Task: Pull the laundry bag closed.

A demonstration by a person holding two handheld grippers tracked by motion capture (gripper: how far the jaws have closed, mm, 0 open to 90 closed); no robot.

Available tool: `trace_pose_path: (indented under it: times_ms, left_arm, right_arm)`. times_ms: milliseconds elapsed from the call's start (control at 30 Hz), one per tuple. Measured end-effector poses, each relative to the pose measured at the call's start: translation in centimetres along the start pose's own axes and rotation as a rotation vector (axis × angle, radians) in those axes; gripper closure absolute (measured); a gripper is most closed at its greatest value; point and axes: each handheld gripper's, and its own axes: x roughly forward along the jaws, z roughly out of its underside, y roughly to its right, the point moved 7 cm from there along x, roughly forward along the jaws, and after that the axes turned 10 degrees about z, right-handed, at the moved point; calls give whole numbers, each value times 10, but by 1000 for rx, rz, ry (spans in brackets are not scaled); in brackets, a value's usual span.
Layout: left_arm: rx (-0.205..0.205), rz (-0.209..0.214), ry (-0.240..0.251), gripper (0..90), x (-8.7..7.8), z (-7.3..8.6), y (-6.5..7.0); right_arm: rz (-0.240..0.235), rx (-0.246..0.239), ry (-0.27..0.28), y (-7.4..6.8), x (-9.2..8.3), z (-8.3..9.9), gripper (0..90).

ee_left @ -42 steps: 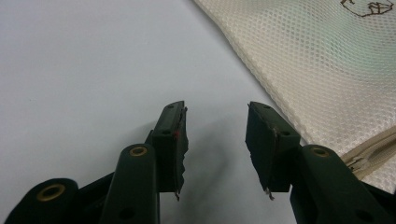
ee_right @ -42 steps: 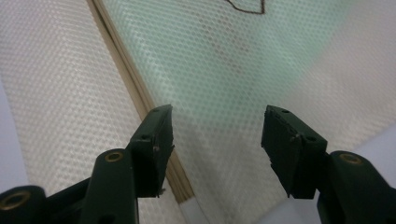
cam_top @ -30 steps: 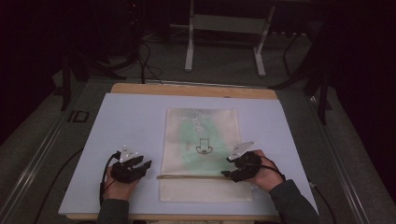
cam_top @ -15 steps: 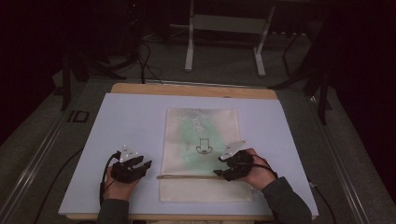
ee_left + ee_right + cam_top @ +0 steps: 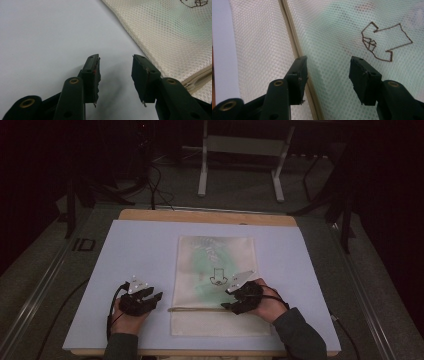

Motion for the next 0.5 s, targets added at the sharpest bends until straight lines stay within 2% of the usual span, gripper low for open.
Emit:
trace_pose_path:
  times_ms: [500]
  left_arm:
    - [0, 0, 1, 570, 0, 0, 0]
  right_arm:
    - [-33, -32, 12, -12, 10, -18, 507]
